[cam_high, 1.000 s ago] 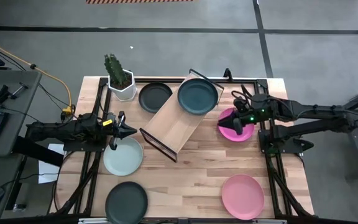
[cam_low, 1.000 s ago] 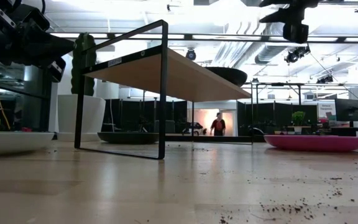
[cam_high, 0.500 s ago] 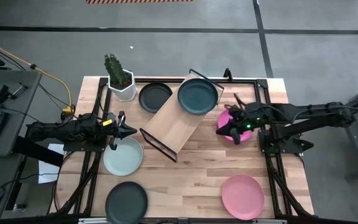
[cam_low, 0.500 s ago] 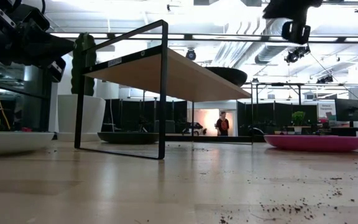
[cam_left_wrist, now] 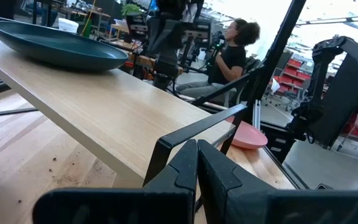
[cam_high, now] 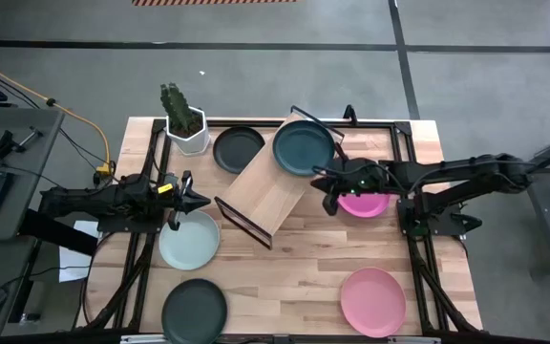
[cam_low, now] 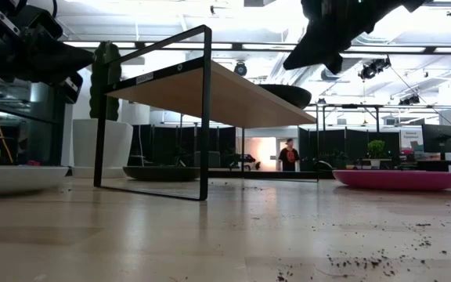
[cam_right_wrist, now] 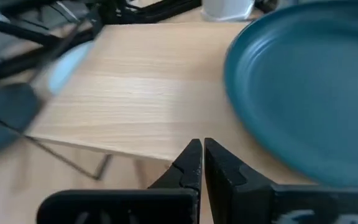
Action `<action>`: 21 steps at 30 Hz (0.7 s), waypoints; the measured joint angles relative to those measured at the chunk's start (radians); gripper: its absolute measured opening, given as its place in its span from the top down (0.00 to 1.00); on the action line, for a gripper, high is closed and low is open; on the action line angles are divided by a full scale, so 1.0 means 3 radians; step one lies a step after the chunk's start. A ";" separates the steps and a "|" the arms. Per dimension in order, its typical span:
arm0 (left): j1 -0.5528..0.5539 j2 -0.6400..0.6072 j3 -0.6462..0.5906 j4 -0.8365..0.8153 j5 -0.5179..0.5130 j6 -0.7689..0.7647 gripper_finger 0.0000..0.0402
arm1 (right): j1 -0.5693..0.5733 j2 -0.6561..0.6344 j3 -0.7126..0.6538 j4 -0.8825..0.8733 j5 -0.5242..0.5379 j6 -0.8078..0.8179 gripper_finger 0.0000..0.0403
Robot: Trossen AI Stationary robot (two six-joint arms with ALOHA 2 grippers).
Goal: Place and stack plates onto a shelf
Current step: Put the dark green plate on the shelf
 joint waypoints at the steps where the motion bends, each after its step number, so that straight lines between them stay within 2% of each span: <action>1: 0.0000 0.0000 0.0000 -0.0001 0.0000 0.0000 1.00 | -0.0003 0.0006 0.0000 -0.0006 0.0050 -0.0101 1.00; 10: 0.0000 0.0000 0.0000 -0.0001 0.0000 0.0001 1.00 | -0.0124 0.0023 0.0000 -0.0056 0.0047 -0.0606 1.00; 15: 0.0000 0.0000 0.0000 0.0001 0.0001 0.0000 1.00 | -0.0193 0.0133 -0.0001 -0.0056 -0.0122 -0.0650 1.00; 21: -0.0001 0.0001 0.0000 0.0000 0.0001 0.0001 1.00 | -0.0197 0.0265 -0.0001 -0.0022 -0.0146 -0.0774 1.00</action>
